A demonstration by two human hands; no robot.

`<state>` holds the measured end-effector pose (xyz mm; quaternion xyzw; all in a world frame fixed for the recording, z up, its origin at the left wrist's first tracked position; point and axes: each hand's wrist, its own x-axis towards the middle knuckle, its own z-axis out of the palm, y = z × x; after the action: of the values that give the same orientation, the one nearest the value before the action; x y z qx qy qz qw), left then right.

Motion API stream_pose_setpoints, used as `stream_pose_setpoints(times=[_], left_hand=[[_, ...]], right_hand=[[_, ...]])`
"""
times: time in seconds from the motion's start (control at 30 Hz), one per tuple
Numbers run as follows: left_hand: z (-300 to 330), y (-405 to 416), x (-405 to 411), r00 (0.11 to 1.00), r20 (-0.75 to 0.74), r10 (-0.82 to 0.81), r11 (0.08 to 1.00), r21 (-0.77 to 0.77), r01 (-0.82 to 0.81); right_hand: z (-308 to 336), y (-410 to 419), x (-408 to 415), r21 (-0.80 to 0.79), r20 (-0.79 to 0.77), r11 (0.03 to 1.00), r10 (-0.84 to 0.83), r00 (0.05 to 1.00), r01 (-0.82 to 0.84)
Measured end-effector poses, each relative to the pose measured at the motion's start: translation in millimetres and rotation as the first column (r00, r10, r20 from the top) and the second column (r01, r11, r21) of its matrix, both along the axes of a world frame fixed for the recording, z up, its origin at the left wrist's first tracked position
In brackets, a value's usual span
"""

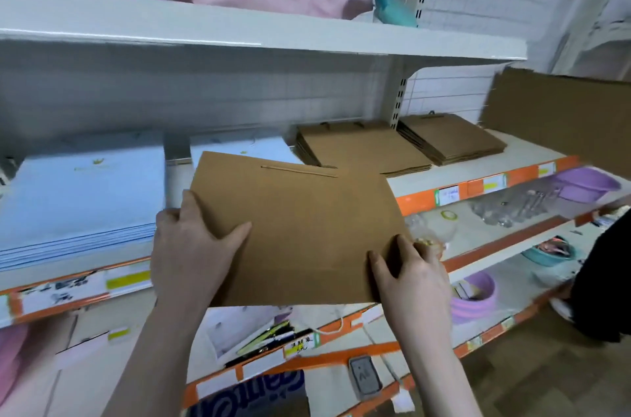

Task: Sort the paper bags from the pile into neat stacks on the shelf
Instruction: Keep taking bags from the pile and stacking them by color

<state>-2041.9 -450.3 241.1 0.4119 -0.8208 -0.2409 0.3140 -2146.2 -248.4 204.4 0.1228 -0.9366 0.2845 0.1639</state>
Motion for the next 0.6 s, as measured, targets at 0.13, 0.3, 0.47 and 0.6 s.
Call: stream_pose_setpoints(times=[0.13,0.3,0.47,0.6], left_hand=[[3,3,-78,0.999,-0.007,-0.034,0.999,0.017,0.035],[16,7,-161,0.999,-0.017,-0.041,0.998,0.056,0.042],[16,14,-219,0.999,0.038,-0.005,0.999,0.033,0.004],[10,25,-264,0.997,0.045,0.062,0.998,0.028,-0.064]], right_hand=[[10,5,-74,0.023,-0.01,0.999,-0.044,0.999,0.044],[23,8,-154,-0.003,0.002,0.999,-0.053,0.999,0.053],[20,11,-219,-0.013,0.045,1.0,-0.009,0.999,0.01],[22,10,-283,-0.025,0.088,0.995,0.098,0.991,-0.096]])
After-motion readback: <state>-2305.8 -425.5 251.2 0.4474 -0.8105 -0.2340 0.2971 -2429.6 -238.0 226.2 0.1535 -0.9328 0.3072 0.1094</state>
